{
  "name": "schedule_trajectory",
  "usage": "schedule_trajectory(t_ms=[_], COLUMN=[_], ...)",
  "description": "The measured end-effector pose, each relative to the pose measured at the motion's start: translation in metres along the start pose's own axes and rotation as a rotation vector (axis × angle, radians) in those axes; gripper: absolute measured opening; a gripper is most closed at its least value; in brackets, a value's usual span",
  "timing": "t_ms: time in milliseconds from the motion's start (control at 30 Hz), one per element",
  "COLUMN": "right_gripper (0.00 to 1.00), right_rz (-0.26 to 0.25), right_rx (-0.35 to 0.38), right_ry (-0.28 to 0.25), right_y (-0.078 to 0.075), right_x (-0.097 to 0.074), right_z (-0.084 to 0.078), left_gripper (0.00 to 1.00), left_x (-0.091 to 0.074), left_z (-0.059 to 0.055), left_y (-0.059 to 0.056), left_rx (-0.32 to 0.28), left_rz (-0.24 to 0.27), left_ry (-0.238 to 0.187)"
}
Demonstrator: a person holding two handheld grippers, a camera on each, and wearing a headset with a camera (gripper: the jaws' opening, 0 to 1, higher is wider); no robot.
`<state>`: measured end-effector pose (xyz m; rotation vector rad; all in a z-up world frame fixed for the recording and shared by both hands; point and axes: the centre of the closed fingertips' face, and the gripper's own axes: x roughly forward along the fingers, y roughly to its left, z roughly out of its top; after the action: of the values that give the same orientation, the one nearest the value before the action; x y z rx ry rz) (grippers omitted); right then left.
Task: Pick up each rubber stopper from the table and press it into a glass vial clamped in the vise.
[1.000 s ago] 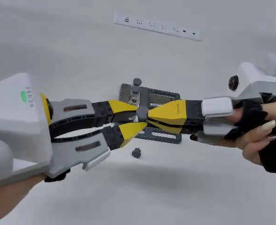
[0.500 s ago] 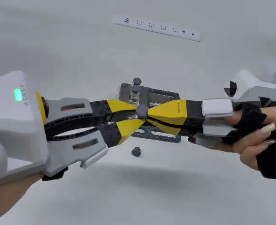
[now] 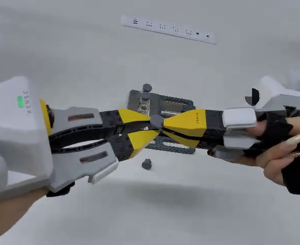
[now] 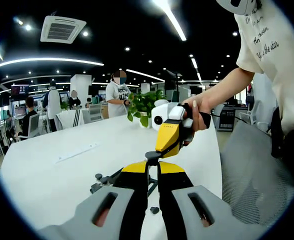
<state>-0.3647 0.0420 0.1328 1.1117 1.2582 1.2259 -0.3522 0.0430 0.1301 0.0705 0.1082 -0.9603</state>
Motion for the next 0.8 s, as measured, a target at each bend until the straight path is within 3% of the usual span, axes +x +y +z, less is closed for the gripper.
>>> schedule_trajectory(t_ms=[367,567,800], right_gripper=[0.00,0.00,0.00], right_rz=[0.031,0.024,0.000], right_rx=[0.026,0.008,-0.097], right_ry=[-0.010,-0.012,-0.001], right_y=[0.0024,0.0025,0.0026], right_x=[0.0020,0.0028,0.0029], right_z=[-0.0036,-0.0058,-0.0081], left_gripper=[0.02,0.02,0.02], left_x=[0.0003,0.0023,0.0007], left_z=[0.0031,0.0013,-0.0020], left_y=[-0.0025,-0.0032,-0.0048], left_rx=[-0.022,-0.030,-0.044], left_rz=[-0.010,-0.018,-0.016], left_ry=[-0.009,-0.001,0.015])
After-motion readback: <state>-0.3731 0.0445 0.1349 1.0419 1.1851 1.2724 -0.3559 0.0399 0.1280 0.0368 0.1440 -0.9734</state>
